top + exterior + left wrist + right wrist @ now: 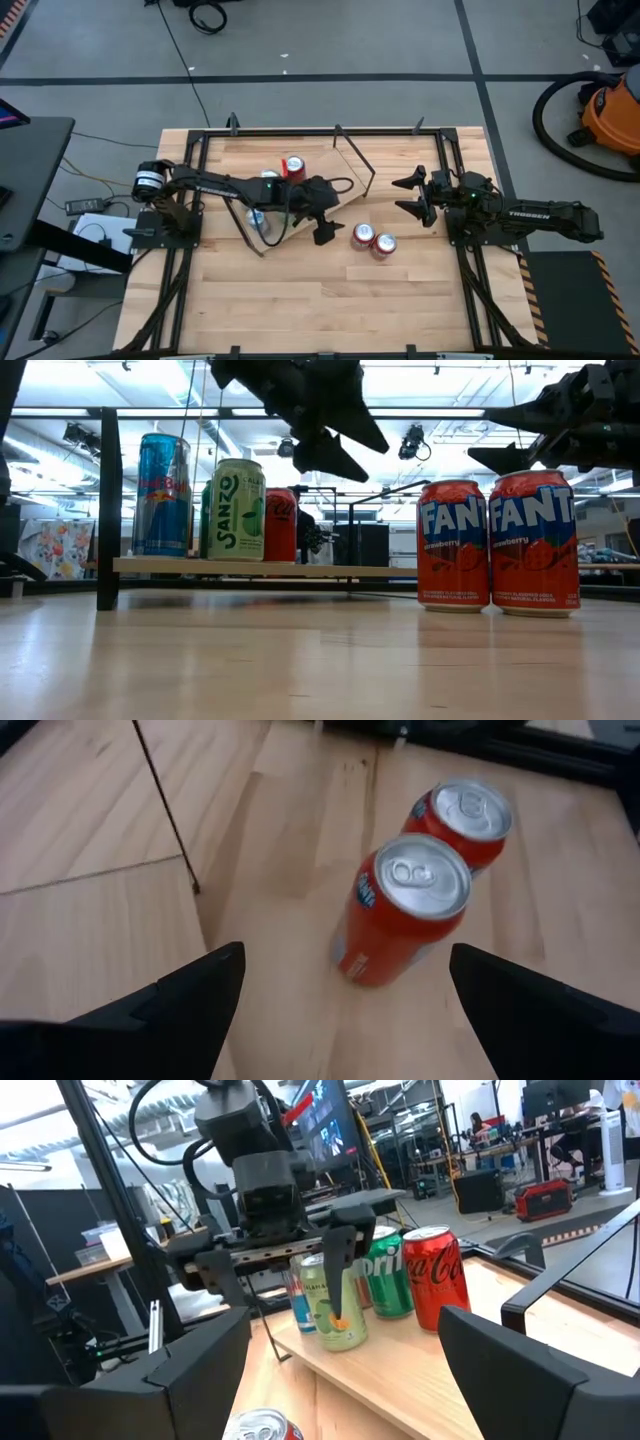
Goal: Place canned beverage on shelf
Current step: Put the orange soda can onto the shelf
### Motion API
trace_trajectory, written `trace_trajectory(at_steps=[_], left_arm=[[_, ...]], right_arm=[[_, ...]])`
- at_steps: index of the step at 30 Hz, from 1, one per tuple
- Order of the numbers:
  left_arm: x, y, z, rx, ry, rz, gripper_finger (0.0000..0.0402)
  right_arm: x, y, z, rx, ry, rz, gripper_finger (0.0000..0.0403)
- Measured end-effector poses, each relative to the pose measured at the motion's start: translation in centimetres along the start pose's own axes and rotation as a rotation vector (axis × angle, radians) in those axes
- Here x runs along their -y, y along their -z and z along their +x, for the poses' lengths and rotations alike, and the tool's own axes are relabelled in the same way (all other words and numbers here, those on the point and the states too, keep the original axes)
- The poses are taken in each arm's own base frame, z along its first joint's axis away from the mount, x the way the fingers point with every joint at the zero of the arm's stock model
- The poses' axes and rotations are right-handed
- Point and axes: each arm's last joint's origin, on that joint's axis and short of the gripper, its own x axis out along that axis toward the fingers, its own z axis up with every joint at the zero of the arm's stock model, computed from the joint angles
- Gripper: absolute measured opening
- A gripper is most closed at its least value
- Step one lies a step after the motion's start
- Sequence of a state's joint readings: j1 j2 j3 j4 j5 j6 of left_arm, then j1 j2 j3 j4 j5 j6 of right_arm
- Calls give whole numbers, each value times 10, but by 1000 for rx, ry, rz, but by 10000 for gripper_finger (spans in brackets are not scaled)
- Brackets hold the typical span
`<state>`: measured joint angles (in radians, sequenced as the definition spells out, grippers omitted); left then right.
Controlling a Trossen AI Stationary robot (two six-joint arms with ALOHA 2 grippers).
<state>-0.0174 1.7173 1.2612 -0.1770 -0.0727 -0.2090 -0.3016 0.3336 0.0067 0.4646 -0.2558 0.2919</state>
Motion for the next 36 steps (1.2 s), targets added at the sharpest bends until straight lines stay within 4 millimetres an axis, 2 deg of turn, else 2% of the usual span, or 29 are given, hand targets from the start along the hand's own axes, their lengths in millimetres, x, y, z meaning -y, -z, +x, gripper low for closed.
trace_trajectory(at_steps=[6, 14, 18, 23, 27, 30, 36], left_arm=[[14, -20, 7, 61, 32, 12, 364], [30, -37, 33, 102, 49, 187, 364], [32, -36, 44, 104, 48, 246, 364], [35, -32, 57, 118, 78, 238, 364], [39, -25, 66, 101, 109, 236, 382], [41, -22, 68, 96, 111, 239, 397], [42, -24, 68, 126, 81, 308, 399]], right_arm=[[0, 0, 0, 3, 0, -6, 334], [1, 1, 0, -9, 6, -13, 334], [1, 1, 0, -8, 4, -13, 334], [1, 1, 0, -8, 5, -14, 334], [1, 1, 0, -6, 4, -14, 334], [1, 1, 0, -9, 6, -13, 334], [1, 1, 0, -8, 5, -13, 334]])
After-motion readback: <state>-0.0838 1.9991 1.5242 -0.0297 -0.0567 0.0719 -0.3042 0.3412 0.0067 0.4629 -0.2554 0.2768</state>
